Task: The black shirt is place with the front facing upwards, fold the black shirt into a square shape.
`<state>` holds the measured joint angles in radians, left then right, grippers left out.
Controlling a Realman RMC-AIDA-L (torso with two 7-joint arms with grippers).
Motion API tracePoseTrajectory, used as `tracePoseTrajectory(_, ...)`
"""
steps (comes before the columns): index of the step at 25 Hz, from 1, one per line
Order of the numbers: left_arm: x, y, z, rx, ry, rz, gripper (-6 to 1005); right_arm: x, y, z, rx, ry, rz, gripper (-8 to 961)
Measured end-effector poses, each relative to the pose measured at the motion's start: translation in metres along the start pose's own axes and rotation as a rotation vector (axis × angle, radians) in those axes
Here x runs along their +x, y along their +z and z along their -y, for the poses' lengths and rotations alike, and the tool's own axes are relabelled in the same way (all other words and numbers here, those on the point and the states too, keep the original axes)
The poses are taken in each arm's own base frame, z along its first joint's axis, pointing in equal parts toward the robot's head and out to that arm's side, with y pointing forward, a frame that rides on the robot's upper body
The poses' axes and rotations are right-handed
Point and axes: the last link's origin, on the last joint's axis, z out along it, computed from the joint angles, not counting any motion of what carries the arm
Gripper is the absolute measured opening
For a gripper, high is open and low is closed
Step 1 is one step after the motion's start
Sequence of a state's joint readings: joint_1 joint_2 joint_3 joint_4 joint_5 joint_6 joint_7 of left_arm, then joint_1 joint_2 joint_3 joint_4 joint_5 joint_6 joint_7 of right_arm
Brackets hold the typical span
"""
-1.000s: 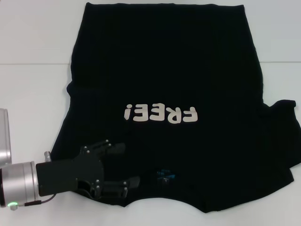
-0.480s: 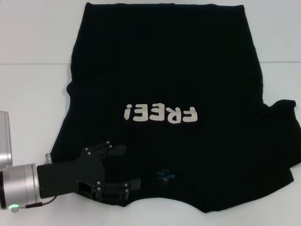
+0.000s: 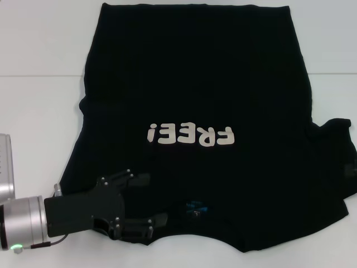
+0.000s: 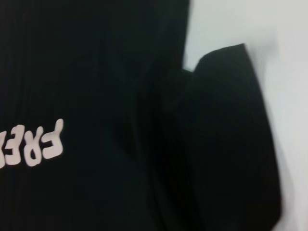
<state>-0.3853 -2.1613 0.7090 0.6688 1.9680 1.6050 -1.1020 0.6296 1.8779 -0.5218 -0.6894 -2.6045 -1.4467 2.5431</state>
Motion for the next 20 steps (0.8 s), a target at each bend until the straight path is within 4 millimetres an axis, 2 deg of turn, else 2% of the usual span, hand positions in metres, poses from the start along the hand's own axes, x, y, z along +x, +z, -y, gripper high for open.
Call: tracePoseTrajectory(20,0.0023,0.0063,0.0015,-0.009,-0.001,-0.004,948,0.0027,0.0104,-0.0008,0.002,0.009,-0.011,914)
